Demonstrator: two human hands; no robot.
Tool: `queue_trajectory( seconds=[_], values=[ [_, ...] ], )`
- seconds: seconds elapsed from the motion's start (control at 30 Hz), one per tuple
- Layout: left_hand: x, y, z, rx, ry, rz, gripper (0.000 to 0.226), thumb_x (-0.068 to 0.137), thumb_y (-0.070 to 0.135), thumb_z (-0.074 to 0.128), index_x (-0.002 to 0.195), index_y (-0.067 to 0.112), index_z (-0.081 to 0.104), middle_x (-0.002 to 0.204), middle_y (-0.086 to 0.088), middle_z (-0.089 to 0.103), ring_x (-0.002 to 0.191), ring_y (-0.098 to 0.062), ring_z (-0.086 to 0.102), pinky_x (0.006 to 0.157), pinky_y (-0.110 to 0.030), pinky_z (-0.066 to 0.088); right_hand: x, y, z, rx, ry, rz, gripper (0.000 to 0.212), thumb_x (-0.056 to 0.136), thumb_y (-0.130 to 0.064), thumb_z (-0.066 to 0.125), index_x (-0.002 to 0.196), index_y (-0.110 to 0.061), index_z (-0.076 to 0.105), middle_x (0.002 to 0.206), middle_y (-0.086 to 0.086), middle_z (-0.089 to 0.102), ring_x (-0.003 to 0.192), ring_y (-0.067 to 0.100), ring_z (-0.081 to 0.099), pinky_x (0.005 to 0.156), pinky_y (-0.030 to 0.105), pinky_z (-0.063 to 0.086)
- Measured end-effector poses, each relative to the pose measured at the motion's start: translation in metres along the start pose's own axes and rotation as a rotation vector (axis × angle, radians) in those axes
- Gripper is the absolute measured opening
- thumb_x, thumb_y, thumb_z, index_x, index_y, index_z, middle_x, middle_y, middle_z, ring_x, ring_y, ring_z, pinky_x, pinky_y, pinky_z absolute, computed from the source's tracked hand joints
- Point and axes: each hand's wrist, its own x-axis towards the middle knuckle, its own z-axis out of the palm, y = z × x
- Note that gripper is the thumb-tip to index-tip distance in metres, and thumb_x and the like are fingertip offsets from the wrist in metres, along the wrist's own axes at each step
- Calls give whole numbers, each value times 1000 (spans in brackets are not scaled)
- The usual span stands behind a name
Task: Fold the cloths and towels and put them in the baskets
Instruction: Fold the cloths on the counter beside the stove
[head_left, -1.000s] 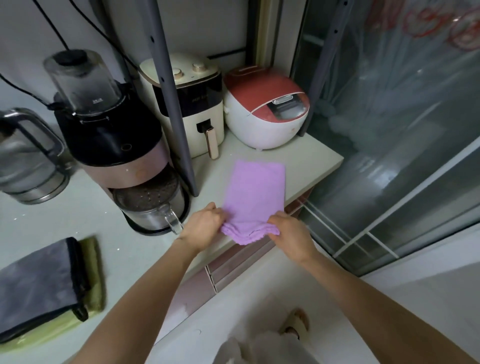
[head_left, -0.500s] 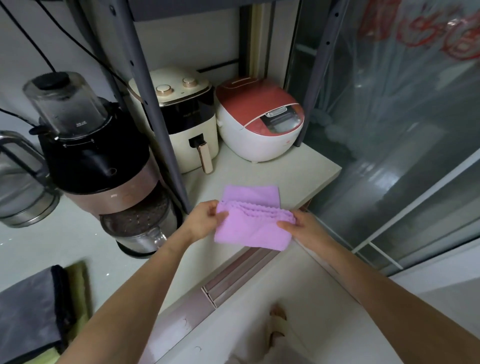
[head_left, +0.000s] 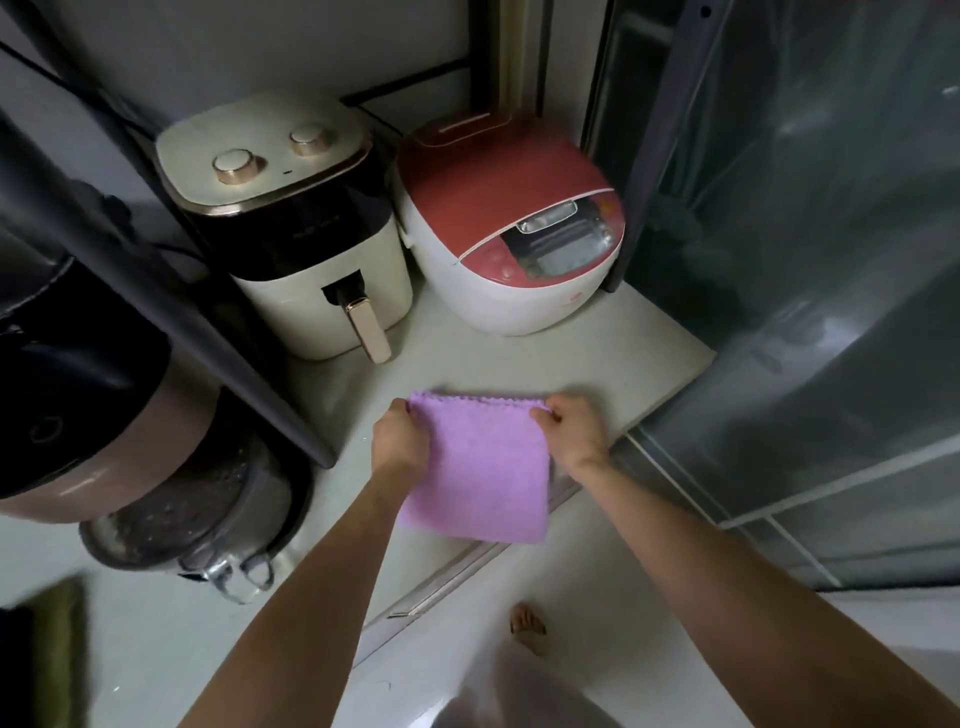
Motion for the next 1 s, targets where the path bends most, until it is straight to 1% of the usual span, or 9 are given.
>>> queue_trajectory(
  seconds=[0.2, 0.27, 0.37, 0.5, 0.57, 0.63, 0.77, 0.87, 1.0],
  values=[
    [12, 4, 12, -101, 16, -34, 35, 103, 28, 34, 115, 1, 53, 117, -23, 60, 103, -36, 55, 86, -36, 40, 27, 10, 7, -39, -62, 32, 29, 93, -11, 55, 66, -15, 45, 77, 13, 53, 72, 17, 47, 60, 23, 27],
    [11, 5, 14, -161, -9, -13, 47, 99, 47, 36, 119, 7, 52, 119, -16, 60, 100, -28, 54, 86, -34, 40, 30, 14, 8, -29, -79, 42, 20, 93, -12, 56, 75, -10, 49, 77, 11, 52, 72, 18, 47, 58, 23, 26],
    [6, 1, 16, 4, -24, 34, 75, 81, 71, 49, 134, 19, 41, 134, -2, 48, 118, -23, 49, 98, -43, 43, 34, 16, 7, 20, -114, 30, 14, 93, -14, 58, 83, -6, 55, 77, 8, 53, 71, 19, 48, 57, 25, 27],
    [1, -6, 24, 11, -9, -47, 71, 85, 49, 63, 138, 11, 36, 138, -9, 39, 120, -28, 48, 96, -43, 43, 27, 16, 8, 182, -148, 65, 19, 91, -18, 62, 98, -6, 49, 81, 3, 53, 68, 12, 49, 48, 14, 34],
    [-2, -6, 27, -15, 40, -103, 61, 90, 42, 58, 136, 7, 38, 136, -13, 39, 118, -32, 49, 95, -43, 43, 22, 17, 10, 237, -122, 130, 29, 88, -22, 66, 100, -5, 46, 85, 4, 54, 73, 15, 53, 57, 17, 38],
    [-3, -6, 29, 30, 81, -129, 56, 94, 44, 50, 133, 4, 40, 133, -15, 40, 120, -34, 46, 96, -44, 41, 20, 21, 16, 210, -130, 201, 37, 85, -30, 69, 100, 1, 53, 90, 8, 59, 80, 21, 57, 67, 25, 42],
    [0, -3, 28, 91, 32, -211, 69, 90, 61, 43, 130, 5, 44, 130, -15, 51, 121, -33, 44, 96, -44, 40, 20, 19, 25, 300, -215, 304, 39, 81, -31, 72, 100, 2, 62, 93, 12, 68, 79, 25, 64, 62, 28, 47],
    [7, 4, 22, -26, -57, -330, 78, 79, 68, 56, 125, 4, 52, 125, -14, 59, 116, -33, 53, 94, -38, 43, 21, 12, 24, 356, -247, 312, 23, 82, -19, 72, 93, -3, 59, 84, 5, 61, 73, 19, 58, 51, 22, 39],
    [14, 3, 17, -359, -34, -394, 55, 83, 48, 67, 110, 1, 62, 108, -13, 64, 101, -31, 59, 84, -34, 46, 26, 6, 21, 312, -153, 184, 24, 85, -15, 68, 82, -10, 45, 77, 5, 53, 66, 17, 48, 48, 16, 34]
  ],
)
